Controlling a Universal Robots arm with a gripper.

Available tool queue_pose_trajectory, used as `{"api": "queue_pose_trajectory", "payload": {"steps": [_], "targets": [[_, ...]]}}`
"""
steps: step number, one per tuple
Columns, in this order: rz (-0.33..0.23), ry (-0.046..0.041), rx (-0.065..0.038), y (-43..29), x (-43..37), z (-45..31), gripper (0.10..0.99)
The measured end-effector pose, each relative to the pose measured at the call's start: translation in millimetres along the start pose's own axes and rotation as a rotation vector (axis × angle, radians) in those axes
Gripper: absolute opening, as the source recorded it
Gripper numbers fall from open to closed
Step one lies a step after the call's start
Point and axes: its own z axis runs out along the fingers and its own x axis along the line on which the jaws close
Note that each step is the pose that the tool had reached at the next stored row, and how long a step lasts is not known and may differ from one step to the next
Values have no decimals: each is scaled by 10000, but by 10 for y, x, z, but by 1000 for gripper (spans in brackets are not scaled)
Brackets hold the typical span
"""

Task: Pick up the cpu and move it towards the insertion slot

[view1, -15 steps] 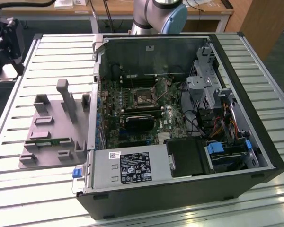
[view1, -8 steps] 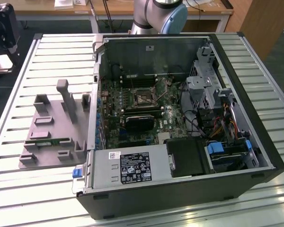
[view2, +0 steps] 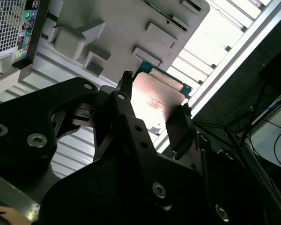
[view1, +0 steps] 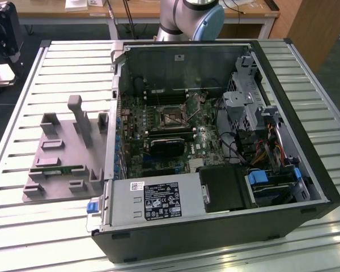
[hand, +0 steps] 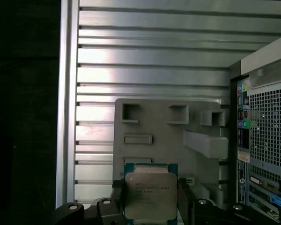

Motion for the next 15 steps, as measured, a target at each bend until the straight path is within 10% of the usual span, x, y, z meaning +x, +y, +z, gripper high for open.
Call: {"api": "queue_pose_trajectory", "payload": {"steps": [15], "targets": [[-1,2,-1,0,-514,22,537]]}}
